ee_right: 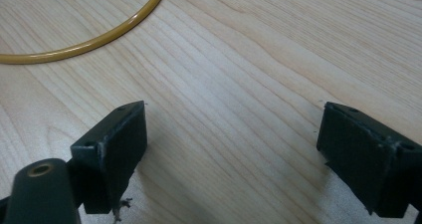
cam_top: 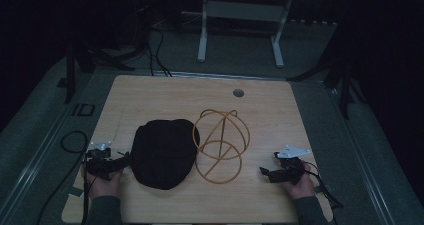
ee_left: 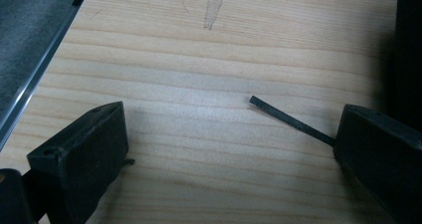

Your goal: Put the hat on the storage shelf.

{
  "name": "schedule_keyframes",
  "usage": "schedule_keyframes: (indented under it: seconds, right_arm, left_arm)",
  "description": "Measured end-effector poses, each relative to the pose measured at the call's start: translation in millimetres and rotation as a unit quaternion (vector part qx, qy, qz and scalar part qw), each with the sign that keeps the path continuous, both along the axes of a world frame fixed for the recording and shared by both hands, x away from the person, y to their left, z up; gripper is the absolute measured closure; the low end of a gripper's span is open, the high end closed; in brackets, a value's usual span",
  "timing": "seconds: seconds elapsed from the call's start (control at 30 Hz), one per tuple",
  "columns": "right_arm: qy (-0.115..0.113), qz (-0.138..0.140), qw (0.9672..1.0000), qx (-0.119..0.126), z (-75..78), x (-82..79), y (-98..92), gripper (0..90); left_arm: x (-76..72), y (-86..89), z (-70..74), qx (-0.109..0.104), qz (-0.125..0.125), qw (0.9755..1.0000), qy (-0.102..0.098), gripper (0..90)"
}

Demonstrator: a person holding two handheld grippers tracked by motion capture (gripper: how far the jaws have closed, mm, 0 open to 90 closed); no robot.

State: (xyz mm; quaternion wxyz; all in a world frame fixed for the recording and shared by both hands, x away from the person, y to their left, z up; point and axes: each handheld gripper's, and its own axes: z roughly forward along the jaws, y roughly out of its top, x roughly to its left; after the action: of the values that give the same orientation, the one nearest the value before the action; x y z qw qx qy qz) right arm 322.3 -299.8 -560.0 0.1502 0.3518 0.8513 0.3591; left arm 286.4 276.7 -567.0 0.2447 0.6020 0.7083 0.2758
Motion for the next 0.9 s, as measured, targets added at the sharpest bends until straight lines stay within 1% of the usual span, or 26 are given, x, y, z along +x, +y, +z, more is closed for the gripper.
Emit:
schedule_keyframes:
  seconds: [0.03, 0.07, 0.1, 0.13, 0.17, 0.2, 0.23, 0.3, 0.33, 0.37, 0.4, 0.47, 0.53, 0.57, 0.7, 0.73, 0.83, 0.9]
  right_arm:
    - [0.000, 0.000, 1.0000, 0.000, 0.0, 0.0, 0.0, 12.0]
    - [0.000, 0.000, 1.0000, 0.000, 0.0, 0.0, 0.0, 11.9]
    - [0.000, 0.000, 1.0000, 0.000, 0.0, 0.0, 0.0, 12.0]
    - [0.001, -0.001, 1.0000, 0.000, 0.1, -0.1, 0.1, 11.9]
    - [0.001, -0.001, 1.0000, 0.000, 0.1, -0.1, 0.1, 11.9]
    - [0.000, 0.000, 1.0000, 0.000, 0.1, 0.0, 0.0, 12.0]
    - [0.001, -0.001, 1.0000, 0.000, 0.1, -0.1, 0.1, 12.0]
    - [0.000, 0.000, 1.0000, 0.000, 0.0, 0.0, 0.0, 12.0]
    - [0.000, 0.000, 1.0000, 0.000, 0.0, 0.0, 0.0, 12.0]
    - [0.000, 0.000, 1.0000, 0.000, 0.0, 0.0, 0.0, 12.0]
    - [0.000, 0.000, 1.0000, 0.000, 0.0, 0.0, 0.0, 12.0]
    - [0.000, 0.000, 1.0000, 0.000, 0.0, 0.0, 0.0, 12.0]
    - [0.000, 0.000, 1.0000, 0.000, 0.0, 0.0, 0.0, 11.9]
    - [0.000, 0.000, 1.0000, 0.000, 0.0, 0.0, 0.0, 11.9]
    - [0.000, 0.000, 1.0000, 0.000, 0.0, 0.0, 0.0, 11.9]
    - [0.000, 0.000, 1.0000, 0.000, 0.0, 0.0, 0.0, 11.9]
    - [0.000, 0.000, 1.0000, 0.000, 0.0, 0.0, -0.1, 11.9]
    - [0.000, 0.000, 1.0000, 0.000, 0.1, 0.0, -0.1, 11.9]
  left_arm:
    - [0.0, 0.0, 0.0, 0.000, 0.000, 1.0000, 0.000, 1.6]
    - [-0.1, 0.3, 0.4, 0.000, -0.006, 1.0000, -0.001, 1.6]
    - [-0.4, 0.2, 1.3, 0.000, -0.015, 0.9999, -0.002, 3.9]
    - [-1.6, 0.4, 3.9, 0.001, -0.029, 0.9996, 0.006, 9.0]
    - [-1.6, 0.4, 3.9, 0.001, -0.029, 0.9996, 0.006, 11.9]
    - [-1.9, 0.1, 5.2, -0.001, -0.036, 0.9993, 0.008, 11.9]
    - [-2.0, 0.0, 6.6, 0.000, -0.042, 0.9990, 0.015, 15.2]
    - [-2.7, -0.2, 10.1, -0.001, -0.056, 0.9981, 0.027, 18.7]
    - [-2.7, -0.2, 10.1, -0.001, -0.056, 0.9981, 0.027, 20.8]
    - [-3.0, -0.1, 11.5, -0.001, -0.060, 0.9976, 0.033, 20.8]
    - [-3.4, -0.1, 12.7, -0.002, -0.062, 0.9974, 0.038, 22.6]
    - [-4.3, 0.2, 15.1, -0.003, -0.067, 0.9967, 0.046, 30.4]
    - [-5.1, 0.6, 17.2, -0.005, -0.073, 0.9960, 0.051, 31.9]
    - [-6.2, 0.2, 19.6, -0.003, -0.077, 0.9956, 0.054, 32.5]
    - [-7.7, 0.1, 23.6, 0.000, -0.080, 0.9954, 0.053, 34.0]
    - [-9.8, -0.2, 30.3, 0.004, -0.088, 0.9948, 0.051, 34.4]
    - [-12.2, -1.4, 39.0, 0.006, -0.100, 0.9940, 0.044, 35.1]
    - [-12.2, -1.4, 39.0, 0.006, -0.100, 0.9940, 0.044, 35.8]
